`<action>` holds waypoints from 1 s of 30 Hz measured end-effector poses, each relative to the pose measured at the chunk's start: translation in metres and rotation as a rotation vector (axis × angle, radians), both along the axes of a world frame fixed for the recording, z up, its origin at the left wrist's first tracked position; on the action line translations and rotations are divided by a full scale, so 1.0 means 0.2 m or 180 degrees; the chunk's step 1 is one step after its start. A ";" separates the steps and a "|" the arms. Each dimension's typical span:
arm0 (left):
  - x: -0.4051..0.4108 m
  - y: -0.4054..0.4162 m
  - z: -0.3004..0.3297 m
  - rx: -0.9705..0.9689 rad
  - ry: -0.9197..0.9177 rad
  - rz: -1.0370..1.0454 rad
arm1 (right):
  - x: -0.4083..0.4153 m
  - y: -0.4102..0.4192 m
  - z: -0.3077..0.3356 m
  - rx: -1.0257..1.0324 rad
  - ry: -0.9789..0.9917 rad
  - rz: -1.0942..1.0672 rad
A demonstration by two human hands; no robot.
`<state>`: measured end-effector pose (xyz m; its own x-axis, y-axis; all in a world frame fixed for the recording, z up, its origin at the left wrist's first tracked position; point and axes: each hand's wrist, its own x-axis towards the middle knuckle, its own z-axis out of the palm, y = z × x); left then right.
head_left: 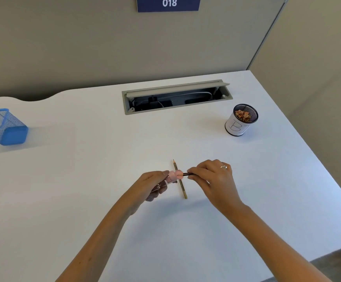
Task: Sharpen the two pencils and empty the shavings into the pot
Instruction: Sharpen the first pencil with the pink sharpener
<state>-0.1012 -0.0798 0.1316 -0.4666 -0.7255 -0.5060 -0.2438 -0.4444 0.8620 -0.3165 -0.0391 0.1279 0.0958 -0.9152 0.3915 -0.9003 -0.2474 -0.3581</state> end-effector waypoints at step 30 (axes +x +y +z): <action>0.18 -0.03 0.24 0.0896 -0.0035 -0.0994 | 0.12 0.01 0.31 0.0040 0.1471 0.1463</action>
